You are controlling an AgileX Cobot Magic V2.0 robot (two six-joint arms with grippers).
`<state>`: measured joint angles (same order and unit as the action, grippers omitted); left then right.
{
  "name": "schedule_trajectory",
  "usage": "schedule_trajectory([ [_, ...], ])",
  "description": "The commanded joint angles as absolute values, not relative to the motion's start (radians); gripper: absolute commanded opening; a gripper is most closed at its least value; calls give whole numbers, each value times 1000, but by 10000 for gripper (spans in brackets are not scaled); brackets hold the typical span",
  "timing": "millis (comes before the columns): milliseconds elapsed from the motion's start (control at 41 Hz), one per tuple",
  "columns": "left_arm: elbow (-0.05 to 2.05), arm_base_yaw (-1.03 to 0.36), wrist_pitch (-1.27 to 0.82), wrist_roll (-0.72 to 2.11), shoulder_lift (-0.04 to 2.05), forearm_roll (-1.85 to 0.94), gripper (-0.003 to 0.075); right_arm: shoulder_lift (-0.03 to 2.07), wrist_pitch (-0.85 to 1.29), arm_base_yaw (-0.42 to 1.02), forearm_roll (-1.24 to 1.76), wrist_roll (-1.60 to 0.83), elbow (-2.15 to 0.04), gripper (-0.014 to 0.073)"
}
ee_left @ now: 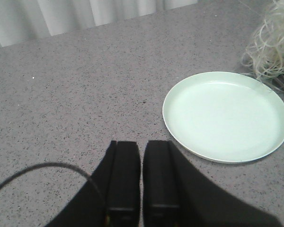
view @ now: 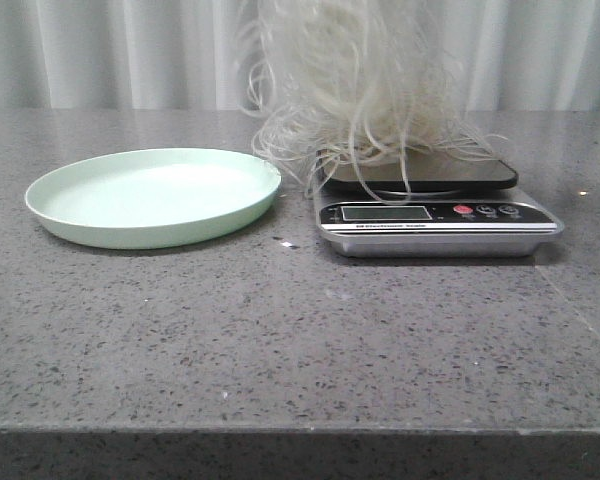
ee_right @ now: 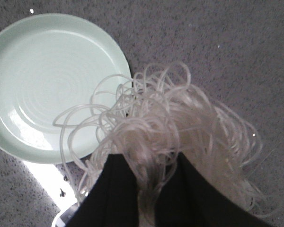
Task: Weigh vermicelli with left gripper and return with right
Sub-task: 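Lift the vermicelli with the right gripper and move it over the plate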
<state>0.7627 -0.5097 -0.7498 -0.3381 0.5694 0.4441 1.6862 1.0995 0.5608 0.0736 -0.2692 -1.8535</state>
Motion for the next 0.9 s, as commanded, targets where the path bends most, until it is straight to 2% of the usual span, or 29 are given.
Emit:
schedule_trajectory([
  [0,787,-510,-689,-348,571,455,144,1629,1046,556,133,-279,-1939,151],
  [390,787,-510,-689,-348,571,455,144,1638,888,556,416,-279,-1977,151],
  [877,787,-510,-687,-348,571,454,144,1680,761,579,547,-280,-1977,151],
])
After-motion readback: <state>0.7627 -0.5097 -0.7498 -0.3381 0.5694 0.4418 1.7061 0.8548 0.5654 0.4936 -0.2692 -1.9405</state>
